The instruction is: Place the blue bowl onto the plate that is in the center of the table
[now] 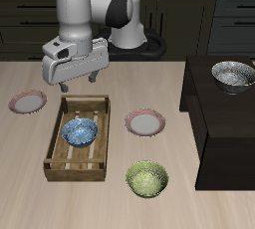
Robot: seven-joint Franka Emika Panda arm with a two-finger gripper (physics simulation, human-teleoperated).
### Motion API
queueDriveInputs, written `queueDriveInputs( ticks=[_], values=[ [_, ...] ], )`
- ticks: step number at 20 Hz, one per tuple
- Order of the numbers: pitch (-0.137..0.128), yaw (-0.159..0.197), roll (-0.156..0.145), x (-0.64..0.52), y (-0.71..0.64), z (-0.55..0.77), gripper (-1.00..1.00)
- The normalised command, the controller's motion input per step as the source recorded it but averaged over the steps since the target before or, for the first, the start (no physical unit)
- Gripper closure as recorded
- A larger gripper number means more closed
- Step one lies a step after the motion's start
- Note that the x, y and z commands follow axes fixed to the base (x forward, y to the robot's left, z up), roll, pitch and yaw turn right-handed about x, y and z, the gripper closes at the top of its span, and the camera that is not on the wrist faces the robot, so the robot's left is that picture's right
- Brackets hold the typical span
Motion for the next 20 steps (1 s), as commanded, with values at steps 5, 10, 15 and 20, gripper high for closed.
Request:
queueDriveInputs(
  ticks=[5,10,15,20],
  values=[
    [0.015,0.008,0.016,0.03,-0.01,-0.27,-1.0],
    [0.005,0.025,0.018,0.04,0.06,-0.22,-1.0],
    [0.012,0.009,0.002,0.03,-0.02,-0.21,-1.0],
    [0.011,-0.005,-0.007,0.07,-0.1,-0.16,-1.0]
  ],
)
